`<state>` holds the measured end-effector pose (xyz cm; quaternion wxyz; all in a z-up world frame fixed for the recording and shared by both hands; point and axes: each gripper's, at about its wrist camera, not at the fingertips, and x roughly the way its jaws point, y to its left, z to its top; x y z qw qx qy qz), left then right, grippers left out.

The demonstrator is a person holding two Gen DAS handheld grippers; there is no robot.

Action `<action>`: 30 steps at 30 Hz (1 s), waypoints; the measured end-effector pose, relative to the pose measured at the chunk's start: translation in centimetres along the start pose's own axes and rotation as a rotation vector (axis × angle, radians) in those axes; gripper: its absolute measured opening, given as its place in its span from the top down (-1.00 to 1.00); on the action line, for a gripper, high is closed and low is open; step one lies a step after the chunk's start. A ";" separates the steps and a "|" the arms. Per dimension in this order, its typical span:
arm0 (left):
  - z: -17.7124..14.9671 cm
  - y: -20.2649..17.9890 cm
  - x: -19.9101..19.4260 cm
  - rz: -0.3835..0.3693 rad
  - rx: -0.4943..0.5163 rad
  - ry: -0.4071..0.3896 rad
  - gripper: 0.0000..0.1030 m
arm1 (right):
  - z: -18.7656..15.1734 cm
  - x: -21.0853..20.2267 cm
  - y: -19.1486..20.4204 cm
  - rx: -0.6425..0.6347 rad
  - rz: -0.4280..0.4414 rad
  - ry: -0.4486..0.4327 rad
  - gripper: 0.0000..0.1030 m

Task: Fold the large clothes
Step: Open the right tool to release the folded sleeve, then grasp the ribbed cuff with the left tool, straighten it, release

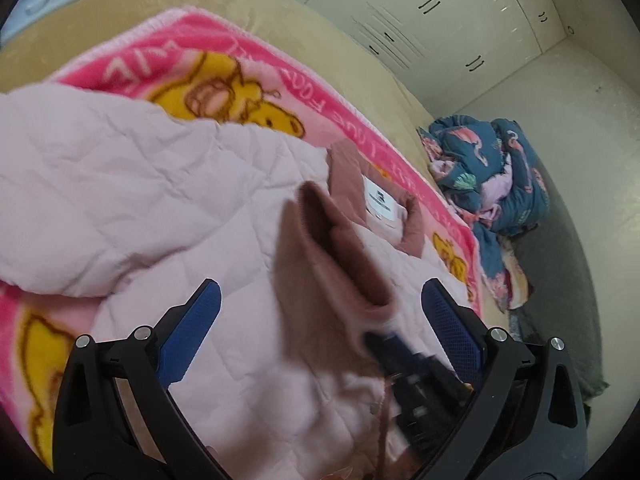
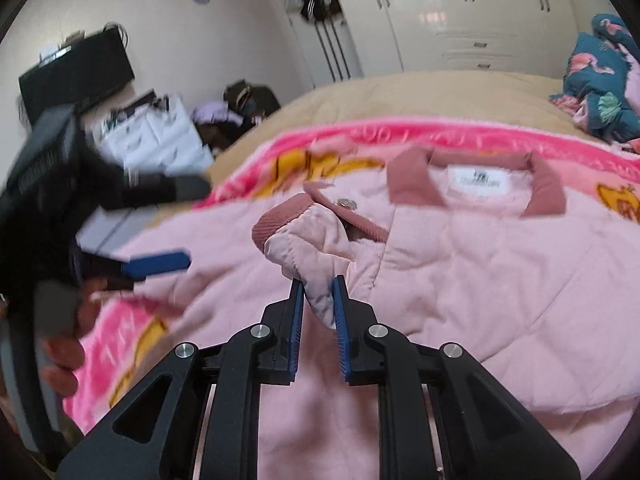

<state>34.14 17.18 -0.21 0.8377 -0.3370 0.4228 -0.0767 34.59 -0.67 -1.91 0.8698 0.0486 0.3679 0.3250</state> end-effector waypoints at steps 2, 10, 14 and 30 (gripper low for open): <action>-0.4 0.3 1.0 -0.009 -0.015 0.026 -0.82 | -0.5 0.2 -0.1 0.007 0.029 0.034 0.50; -2.7 1.4 5.6 -0.016 -0.049 0.124 -0.82 | -1.0 -4.7 -2.9 0.013 -0.020 -0.012 -0.08; -3.7 1.0 6.4 0.017 0.008 0.081 -0.75 | -1.4 -7.5 -7.2 0.074 -0.135 -0.038 -0.08; -1.8 -2.4 -0.2 0.070 0.221 -0.152 0.83 | -3.8 -13.7 -17.6 0.229 -0.403 -0.083 -0.10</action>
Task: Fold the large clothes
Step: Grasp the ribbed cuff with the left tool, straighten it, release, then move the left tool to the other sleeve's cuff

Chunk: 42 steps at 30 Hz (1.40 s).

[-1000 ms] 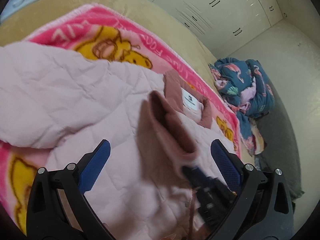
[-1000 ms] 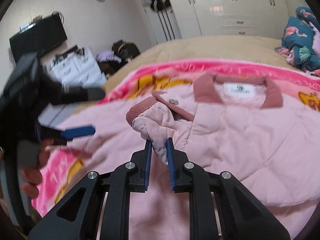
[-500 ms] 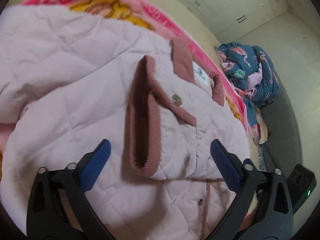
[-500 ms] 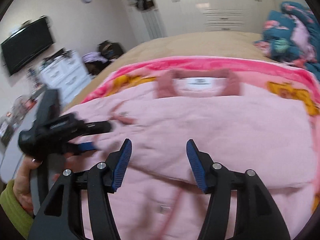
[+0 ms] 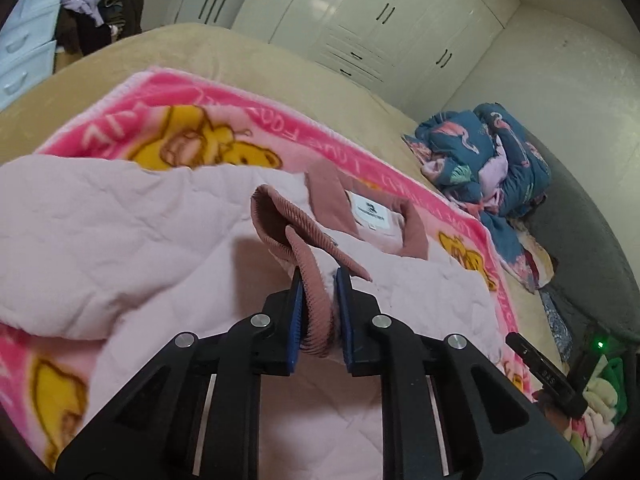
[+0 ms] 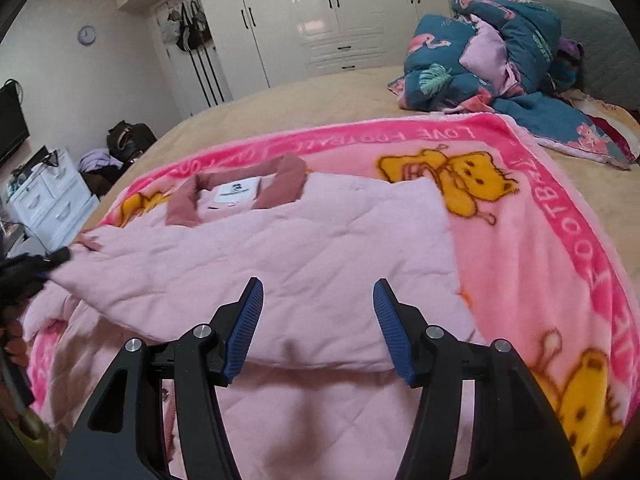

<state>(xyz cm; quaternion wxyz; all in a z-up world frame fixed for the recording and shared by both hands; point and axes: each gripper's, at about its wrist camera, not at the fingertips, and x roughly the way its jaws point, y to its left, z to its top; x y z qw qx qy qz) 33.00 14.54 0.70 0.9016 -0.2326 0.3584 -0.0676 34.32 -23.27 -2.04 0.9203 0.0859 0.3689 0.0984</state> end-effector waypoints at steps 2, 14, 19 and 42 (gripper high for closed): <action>-0.4 1.2 0.9 0.032 -0.014 0.027 0.83 | 0.3 1.0 0.2 0.000 -0.028 0.024 -0.10; -3.0 4.3 3.4 0.115 -0.069 0.139 0.85 | 0.9 5.1 -0.7 0.023 -0.105 0.117 -0.26; -3.4 3.9 3.7 0.114 -0.055 0.155 0.85 | -0.5 7.2 -3.4 0.091 -0.095 0.172 -0.26; -2.6 1.9 0.0 0.143 0.001 0.121 -0.21 | -0.1 1.2 -0.1 0.131 0.022 0.073 -0.84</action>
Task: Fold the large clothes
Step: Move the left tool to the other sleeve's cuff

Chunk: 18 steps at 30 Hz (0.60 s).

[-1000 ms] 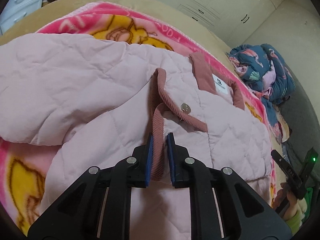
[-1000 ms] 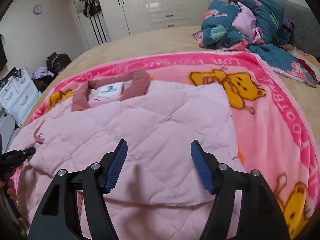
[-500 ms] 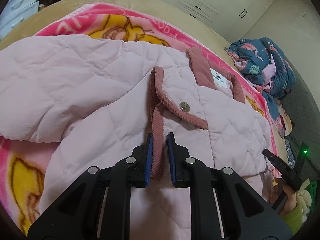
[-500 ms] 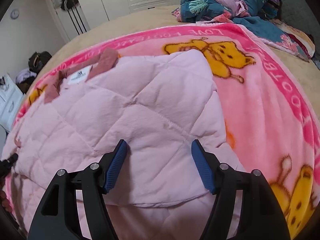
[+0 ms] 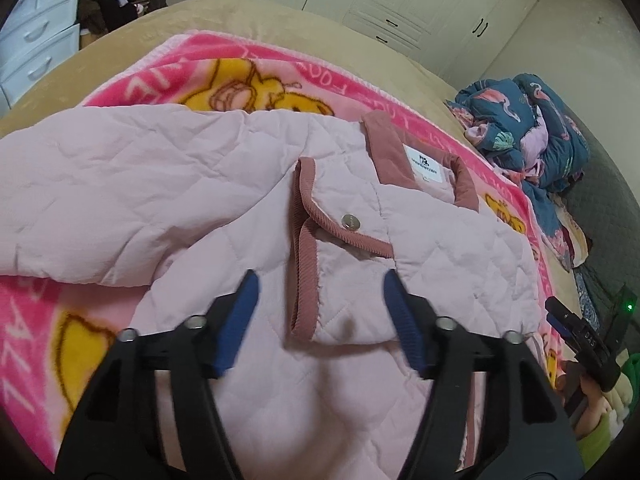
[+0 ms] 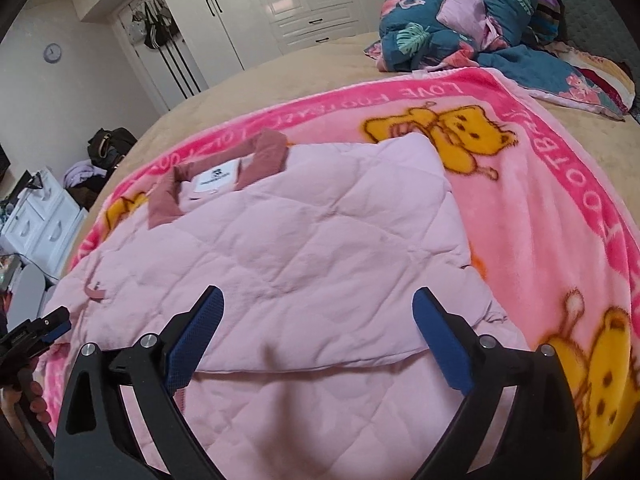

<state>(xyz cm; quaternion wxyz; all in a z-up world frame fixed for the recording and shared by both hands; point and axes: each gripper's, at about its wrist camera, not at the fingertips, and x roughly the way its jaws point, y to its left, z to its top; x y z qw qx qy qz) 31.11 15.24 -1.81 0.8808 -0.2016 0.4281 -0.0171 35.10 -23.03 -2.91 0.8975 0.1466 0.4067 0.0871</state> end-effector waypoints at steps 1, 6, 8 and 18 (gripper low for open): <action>0.0 0.0 -0.2 -0.002 -0.002 -0.003 -0.21 | 0.0 -0.2 0.3 -0.002 0.006 -0.003 -0.84; 0.0 0.2 -1.8 0.018 -0.014 -0.030 -0.82 | -0.2 -1.3 2.7 -0.029 0.037 -0.023 -0.84; 0.0 0.5 -2.4 0.021 -0.022 -0.040 -0.82 | -0.2 -1.8 4.1 -0.056 0.052 -0.033 -0.84; -0.1 4.4 -5.3 0.094 -0.100 -0.091 -0.82 | -0.6 -3.5 11.9 -0.167 0.166 -0.058 -0.86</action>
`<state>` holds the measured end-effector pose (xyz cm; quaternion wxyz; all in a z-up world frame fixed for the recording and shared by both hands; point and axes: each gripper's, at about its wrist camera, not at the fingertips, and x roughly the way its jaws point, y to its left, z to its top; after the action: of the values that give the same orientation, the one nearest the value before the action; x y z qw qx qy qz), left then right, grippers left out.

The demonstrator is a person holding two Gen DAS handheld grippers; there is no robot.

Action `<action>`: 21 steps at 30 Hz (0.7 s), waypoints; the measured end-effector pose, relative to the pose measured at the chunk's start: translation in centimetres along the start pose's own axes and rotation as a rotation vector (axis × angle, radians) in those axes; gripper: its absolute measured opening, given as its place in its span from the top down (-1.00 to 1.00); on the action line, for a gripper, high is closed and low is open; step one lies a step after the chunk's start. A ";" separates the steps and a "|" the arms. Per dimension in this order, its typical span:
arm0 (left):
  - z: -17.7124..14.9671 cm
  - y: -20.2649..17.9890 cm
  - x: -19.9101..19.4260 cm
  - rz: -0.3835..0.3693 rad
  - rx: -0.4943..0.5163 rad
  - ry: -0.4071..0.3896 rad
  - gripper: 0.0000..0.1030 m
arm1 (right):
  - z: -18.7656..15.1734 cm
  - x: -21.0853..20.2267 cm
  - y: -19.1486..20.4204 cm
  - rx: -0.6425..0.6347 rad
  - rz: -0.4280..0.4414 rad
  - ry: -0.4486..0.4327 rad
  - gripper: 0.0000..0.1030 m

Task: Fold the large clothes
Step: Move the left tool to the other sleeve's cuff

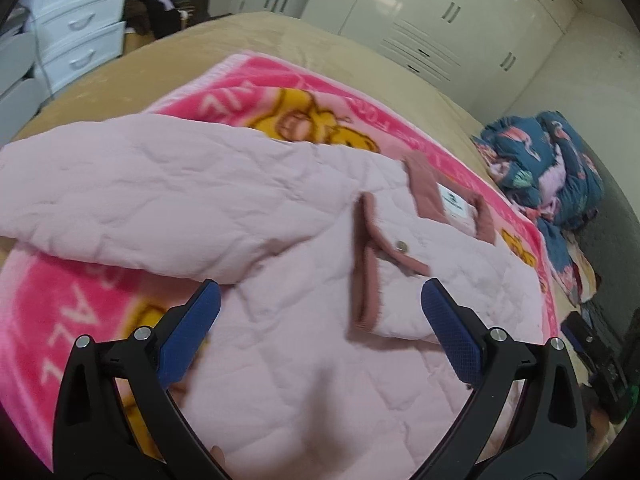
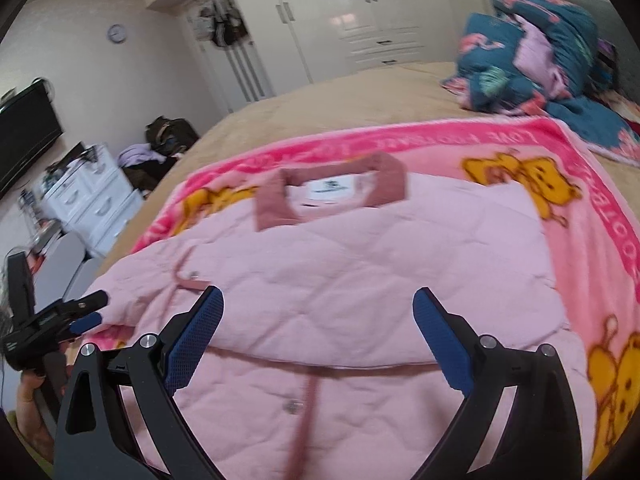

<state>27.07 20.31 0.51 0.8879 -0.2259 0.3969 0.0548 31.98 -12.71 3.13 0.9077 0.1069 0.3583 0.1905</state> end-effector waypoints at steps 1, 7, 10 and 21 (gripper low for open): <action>0.1 0.4 -0.2 0.008 -0.004 -0.006 -0.82 | 0.1 0.1 0.9 -0.013 0.013 0.002 -0.86; 0.7 3.0 -1.9 0.055 -0.058 -0.051 -0.82 | 0.5 0.8 5.4 -0.073 0.071 0.015 -0.92; 0.9 4.2 -2.4 0.070 -0.086 -0.061 -0.82 | 0.5 1.4 7.5 -0.099 0.099 0.027 -0.92; 1.7 8.2 -3.7 0.143 -0.163 -0.098 -0.82 | 0.1 3.1 14.1 -0.181 0.192 0.059 -0.92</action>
<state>23.45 28.67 1.30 0.8788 -0.2653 0.3623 0.1612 30.33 1.32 6.00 0.8803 0.0529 0.3541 0.3111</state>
